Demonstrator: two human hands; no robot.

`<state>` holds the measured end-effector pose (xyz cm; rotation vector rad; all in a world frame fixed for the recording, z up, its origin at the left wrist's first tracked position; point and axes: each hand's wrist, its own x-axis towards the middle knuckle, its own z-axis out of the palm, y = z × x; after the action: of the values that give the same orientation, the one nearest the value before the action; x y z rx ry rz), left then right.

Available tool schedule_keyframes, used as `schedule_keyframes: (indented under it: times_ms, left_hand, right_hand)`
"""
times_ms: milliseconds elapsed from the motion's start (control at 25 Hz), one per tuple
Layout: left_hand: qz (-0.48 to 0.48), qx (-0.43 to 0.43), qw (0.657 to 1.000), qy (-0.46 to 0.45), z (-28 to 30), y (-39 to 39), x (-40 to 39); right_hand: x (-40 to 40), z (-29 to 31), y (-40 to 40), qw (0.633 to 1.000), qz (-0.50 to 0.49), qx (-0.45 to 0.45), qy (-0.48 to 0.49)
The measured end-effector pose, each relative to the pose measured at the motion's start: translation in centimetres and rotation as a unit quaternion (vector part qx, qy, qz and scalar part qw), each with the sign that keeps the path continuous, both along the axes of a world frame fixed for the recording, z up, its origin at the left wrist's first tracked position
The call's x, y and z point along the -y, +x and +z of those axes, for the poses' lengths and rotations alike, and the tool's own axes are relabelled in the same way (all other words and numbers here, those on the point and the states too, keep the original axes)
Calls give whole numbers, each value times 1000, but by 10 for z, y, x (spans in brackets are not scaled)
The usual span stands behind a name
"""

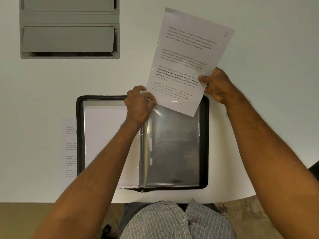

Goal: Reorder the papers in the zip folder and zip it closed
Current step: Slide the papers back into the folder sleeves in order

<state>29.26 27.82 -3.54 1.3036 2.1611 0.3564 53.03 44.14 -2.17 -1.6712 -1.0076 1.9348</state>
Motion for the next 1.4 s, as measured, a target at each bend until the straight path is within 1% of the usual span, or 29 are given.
schedule_keyframes:
  times_ms: [80, 160, 360, 480, 680, 880, 1200, 1400]
  left_hand:
    - [24, 19, 1000, -5, 1, 0, 0]
    - [30, 19, 999, -10, 1, -1, 0]
    - [52, 37, 998, -7, 5, 0, 0]
    - [34, 16, 999, -25, 8, -1, 1]
    - [37, 29, 998, -38, 13, -5, -2]
    - [-12, 36, 996, -81, 5, -13, -8]
    - [-10, 59, 997, -47, -2, -20, -6]
    - [8, 120, 992, -42, -2, -21, -4]
  right_hand:
    - [-1, 1, 1, 1000, -9, -16, -1]
    - [-2, 3, 3, 999, -14, -29, -4]
    - [-2, 1, 4, 1000, 3, -25, -9]
    - [-3, 0, 1, 1000, 20, -13, -8]
    - [-10, 4, -5, 998, 63, 24, 13]
    - [-18, 7, -3, 994, 93, 51, 34]
    - [-19, 1, -3, 991, 110, 69, 43]
    - [-25, 3, -7, 984, 142, 80, 68]
